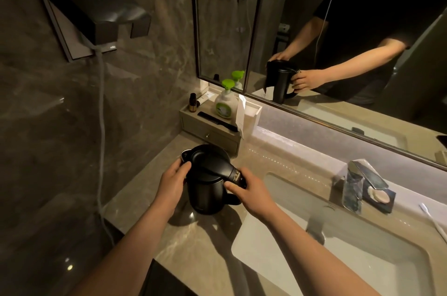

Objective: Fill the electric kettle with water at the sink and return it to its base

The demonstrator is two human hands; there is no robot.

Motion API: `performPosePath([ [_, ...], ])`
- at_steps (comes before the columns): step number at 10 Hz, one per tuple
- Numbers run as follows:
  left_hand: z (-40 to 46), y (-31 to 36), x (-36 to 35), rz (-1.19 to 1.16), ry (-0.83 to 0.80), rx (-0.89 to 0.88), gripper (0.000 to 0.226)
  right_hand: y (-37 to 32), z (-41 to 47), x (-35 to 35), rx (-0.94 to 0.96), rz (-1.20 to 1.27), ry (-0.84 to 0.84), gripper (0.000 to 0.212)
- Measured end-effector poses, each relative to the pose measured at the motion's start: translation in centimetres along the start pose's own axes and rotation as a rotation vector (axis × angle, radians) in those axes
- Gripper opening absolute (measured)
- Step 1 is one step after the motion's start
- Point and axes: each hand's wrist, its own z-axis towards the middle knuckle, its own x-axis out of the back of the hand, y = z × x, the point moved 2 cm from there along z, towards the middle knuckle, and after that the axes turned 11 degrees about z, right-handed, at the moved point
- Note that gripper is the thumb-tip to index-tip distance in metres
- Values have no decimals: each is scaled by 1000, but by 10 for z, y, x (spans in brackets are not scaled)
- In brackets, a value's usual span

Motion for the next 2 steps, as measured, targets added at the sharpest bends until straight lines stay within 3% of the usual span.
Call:
performPosePath([
  [1,-6,-12,8,-36,59,92,32,-17,-12,19,-25,-21,52,37],
  [2,-39,-41,29,-33,218,178,20,-45,-38,69,156,173,301,13],
])
